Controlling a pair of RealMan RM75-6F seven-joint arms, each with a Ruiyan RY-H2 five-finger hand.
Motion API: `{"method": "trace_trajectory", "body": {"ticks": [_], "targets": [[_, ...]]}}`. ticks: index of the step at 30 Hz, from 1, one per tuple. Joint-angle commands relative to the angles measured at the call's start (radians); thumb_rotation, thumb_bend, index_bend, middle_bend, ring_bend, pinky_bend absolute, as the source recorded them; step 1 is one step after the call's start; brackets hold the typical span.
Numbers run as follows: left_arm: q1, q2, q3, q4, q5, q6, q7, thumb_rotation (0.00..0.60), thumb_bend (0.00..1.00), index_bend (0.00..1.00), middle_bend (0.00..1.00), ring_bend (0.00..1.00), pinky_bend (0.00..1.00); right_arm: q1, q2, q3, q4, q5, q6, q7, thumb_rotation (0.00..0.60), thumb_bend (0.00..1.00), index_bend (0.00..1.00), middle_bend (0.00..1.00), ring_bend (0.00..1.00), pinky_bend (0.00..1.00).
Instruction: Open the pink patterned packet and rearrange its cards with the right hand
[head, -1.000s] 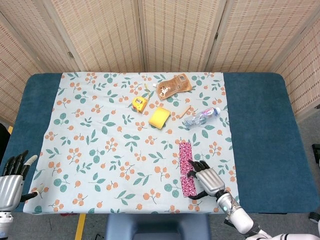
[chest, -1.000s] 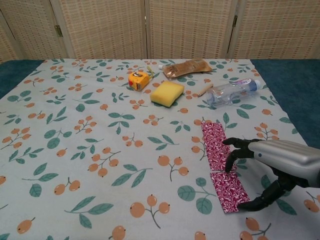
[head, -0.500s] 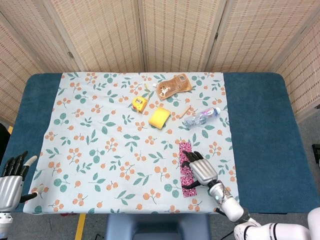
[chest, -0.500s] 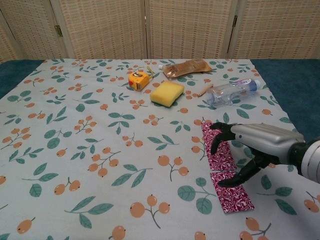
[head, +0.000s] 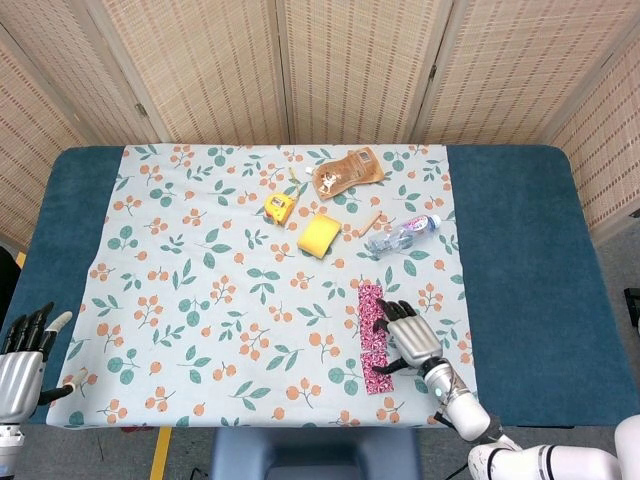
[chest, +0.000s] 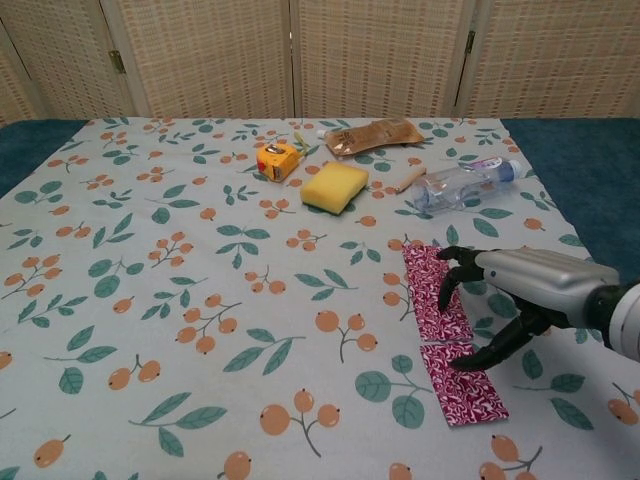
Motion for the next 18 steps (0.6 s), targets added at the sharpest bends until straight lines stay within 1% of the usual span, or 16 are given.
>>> {"method": "trace_trajectory", "body": {"ticks": [1,4,7,11,18], "targets": [[-0.002,-0.002,-0.001,0.0,0.002,-0.001,0.0,0.6,0.26,0.17,0.0,0.03,0.0,-0.011,0.014,-0.006,0.001,0.009,0.008,0.007,0.391,0.14,0.31,0.0,0.0,0.0],[-0.003,-0.002,0.0,0.0,0.004,0.0,0.001,0.6,0.26,0.17,0.0,0.03,0.0,-0.022,0.027,-0.009,0.0,0.007,0.013,0.025,0.393,0.14,0.31,0.0,0.0,0.0],[-0.004,-0.002,-0.002,-0.002,0.006,0.001,0.001,0.6,0.26,0.17,0.0,0.03,0.0,-0.024,0.033,-0.01,-0.013,-0.022,0.011,0.045,0.39,0.14,0.31,0.0,0.0,0.0],[-0.002,-0.001,-0.002,-0.002,0.005,0.004,-0.001,0.6,0.26,0.17,0.0,0.03,0.0,-0.011,0.021,-0.009,-0.027,-0.059,0.006,0.04,0.392,0.14,0.31,0.0,0.0,0.0],[0.002,-0.001,-0.001,0.008,-0.004,0.001,-0.011,0.6,0.26,0.17,0.0,0.03,0.0,0.023,-0.025,0.013,0.007,-0.018,-0.029,0.002,0.392,0.14,0.31,0.0,0.0,0.0]]}}
